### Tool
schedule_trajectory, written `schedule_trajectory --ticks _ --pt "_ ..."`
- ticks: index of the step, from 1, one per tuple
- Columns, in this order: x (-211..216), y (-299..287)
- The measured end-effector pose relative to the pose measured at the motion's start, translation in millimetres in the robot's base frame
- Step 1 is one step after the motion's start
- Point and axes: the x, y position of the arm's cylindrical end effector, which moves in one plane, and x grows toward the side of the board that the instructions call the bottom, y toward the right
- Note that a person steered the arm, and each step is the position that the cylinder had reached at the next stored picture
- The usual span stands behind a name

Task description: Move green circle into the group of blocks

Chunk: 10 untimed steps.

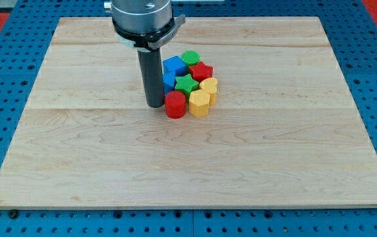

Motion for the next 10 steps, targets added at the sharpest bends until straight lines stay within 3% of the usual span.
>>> schedule_trajectory --ticks 2,3,4,6,7,8,10 --pt "10.5 -49.6" --pt "-12.7 -96.3" --pt "-64.3 -111.7" --pt "-159.4 -18.1" --pt "-176.6 56.6" --pt "-160.2 98.3" --pt "-131.3 44.7"
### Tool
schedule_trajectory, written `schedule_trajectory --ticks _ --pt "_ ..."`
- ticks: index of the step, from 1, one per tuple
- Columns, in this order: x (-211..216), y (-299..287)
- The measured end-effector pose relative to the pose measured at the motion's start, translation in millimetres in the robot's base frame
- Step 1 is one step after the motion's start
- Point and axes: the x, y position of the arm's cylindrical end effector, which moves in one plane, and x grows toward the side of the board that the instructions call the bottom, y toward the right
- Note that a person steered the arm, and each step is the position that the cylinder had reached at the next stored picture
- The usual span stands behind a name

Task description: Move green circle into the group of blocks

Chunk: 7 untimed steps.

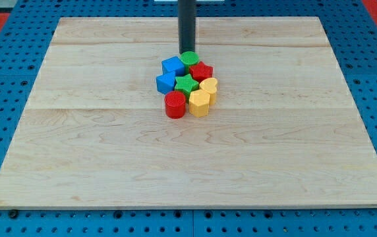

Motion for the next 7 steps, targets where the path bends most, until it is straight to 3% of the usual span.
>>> schedule_trajectory --ticks 3,5,7 --pt "-3.9 -4.1" --pt "2.9 50.3" --pt "6.5 25.5"
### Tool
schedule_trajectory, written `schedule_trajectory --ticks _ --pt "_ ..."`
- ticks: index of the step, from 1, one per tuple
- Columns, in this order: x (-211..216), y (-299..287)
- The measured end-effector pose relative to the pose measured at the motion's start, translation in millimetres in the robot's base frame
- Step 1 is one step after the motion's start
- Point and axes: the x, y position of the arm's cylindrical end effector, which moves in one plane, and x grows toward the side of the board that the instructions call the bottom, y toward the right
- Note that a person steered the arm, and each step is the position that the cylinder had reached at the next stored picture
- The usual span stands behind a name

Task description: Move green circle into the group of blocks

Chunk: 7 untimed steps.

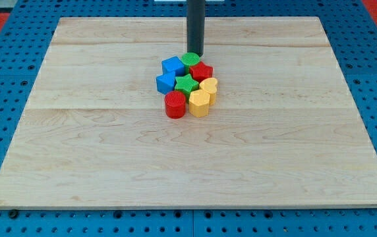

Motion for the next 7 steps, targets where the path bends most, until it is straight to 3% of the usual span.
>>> schedule_trajectory --ticks 7 --pt "16.0 -11.9"
